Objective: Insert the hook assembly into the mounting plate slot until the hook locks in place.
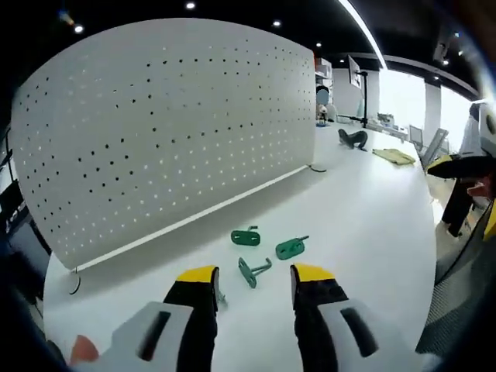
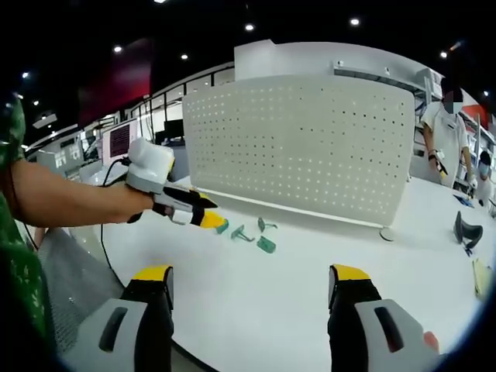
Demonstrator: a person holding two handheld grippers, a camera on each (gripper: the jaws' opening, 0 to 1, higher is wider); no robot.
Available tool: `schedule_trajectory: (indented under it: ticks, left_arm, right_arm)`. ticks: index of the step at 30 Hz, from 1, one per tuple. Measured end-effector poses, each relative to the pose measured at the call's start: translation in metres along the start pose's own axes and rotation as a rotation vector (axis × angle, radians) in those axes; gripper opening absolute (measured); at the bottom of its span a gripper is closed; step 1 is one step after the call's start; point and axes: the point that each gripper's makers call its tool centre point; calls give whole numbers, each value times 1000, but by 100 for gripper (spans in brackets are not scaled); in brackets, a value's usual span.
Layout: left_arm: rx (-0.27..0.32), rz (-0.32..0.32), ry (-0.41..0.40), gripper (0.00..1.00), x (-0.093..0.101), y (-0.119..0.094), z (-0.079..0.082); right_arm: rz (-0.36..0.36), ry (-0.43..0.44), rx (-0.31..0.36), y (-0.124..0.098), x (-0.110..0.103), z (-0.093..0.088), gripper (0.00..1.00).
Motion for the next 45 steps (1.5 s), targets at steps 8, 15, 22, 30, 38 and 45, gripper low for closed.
schedule_trajectory:
  ticks: [8,15,22,30,38,45]
  left_arm:
    - [-16,-6,12,35,0,12,-3]
    - [-50,-15,1,30,-2,22,-8]
    - [-79,-24,15,25,-1,32,-9]
    - [-122,-23,32,21,-5,44,-16]
    - [-152,-32,26,19,-1,52,-22]
    - [-175,-37,16,16,0,56,-28]
  right_arm:
    - [-2,3,-7,1,1,-1,83]
    - [0,4,-12,1,1,-2,83]
    - [5,8,-17,2,0,-3,83]
    - [8,12,-26,3,0,-4,82]
    - [10,8,-40,4,0,-7,82]
    - [9,10,-43,4,0,-8,81]
Point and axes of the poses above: the point that each gripper's makers call its tool centre point, and the gripper's own axes: y roughly forward along the fingers, x roughly to its right, z roughly out of its top, and after that the axes turned 9 degrees about y, right-handed
